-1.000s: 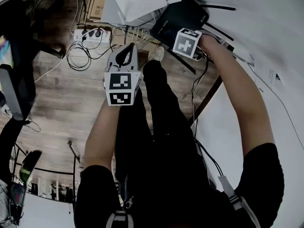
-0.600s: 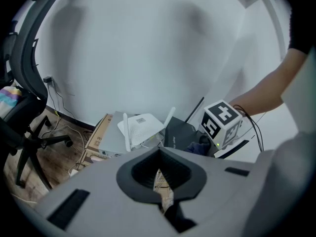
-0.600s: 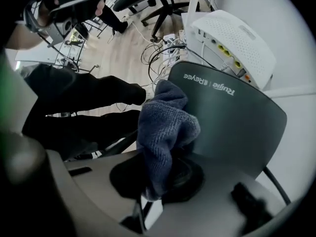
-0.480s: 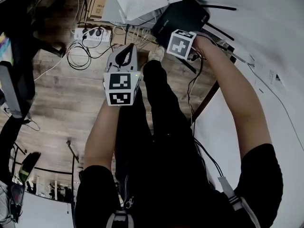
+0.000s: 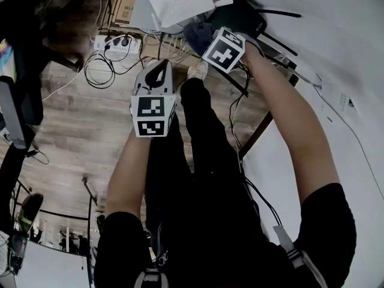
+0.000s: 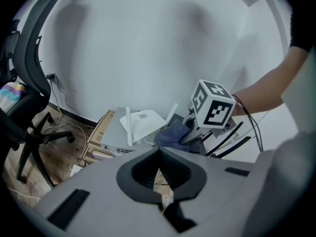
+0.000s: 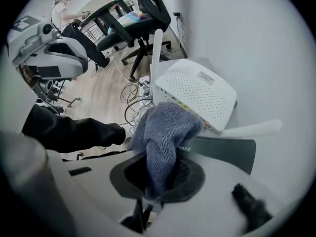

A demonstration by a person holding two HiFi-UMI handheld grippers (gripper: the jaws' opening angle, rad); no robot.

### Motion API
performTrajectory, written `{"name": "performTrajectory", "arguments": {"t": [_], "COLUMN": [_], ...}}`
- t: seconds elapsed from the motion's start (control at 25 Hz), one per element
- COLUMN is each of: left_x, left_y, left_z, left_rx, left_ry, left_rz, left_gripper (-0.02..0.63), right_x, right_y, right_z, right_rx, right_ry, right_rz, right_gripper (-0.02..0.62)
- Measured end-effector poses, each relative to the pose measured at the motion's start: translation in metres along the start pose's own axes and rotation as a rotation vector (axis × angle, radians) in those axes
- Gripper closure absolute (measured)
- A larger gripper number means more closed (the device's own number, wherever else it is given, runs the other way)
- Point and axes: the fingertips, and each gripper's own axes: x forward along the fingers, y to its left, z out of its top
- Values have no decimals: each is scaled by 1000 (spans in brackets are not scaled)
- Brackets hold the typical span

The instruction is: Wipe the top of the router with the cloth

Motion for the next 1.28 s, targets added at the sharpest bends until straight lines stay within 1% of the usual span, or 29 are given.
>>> {"name": "performTrajectory", "arguments": {"t": [0.08, 0.16, 0.32, 0.48, 0.6, 0.72, 0.84, 0.96, 1.08, 1.28], "left_x": [0, 0, 3, 5, 7, 7, 9, 12, 15, 19], "left_y": [2, -1, -4, -5, -7, -6, -10, -14, -13, -14], "left_z": [0, 1, 9, 9, 4, 3, 3, 7, 12, 18], "left_rx": [-1, 0, 14, 10, -6, -5, 14, 18, 4, -5], "left_ry": [1, 3, -3, -2, 0, -1, 5, 1, -9, -17], "left_rz": [5, 2, -1, 5, 17, 39, 40, 30, 32, 34], "left_gripper": [595, 595, 595, 595, 595, 595, 595, 595, 595, 595], "right_x": [-1, -1, -6, -11, -13, -16, -17, -19, -20, -16], "right_y": [-7, -19, -58, -98, -118, -136, -152, -162, -161, -147], "right_z": [-1, -6, -19, -31, -39, -43, -50, -58, -57, -58], "right_rx": [8, 24, 71, 62, 40, 13, 55, 117, 129, 164], "right_ry": [-17, -22, -13, 29, 53, 52, 25, 1, -13, -26], "right_rz": [-31, -82, -174, -264, -300, -360, -412, -410, -399, -333], "right_gripper": [548, 548, 548, 549, 548, 549, 549, 549, 549, 549]}}
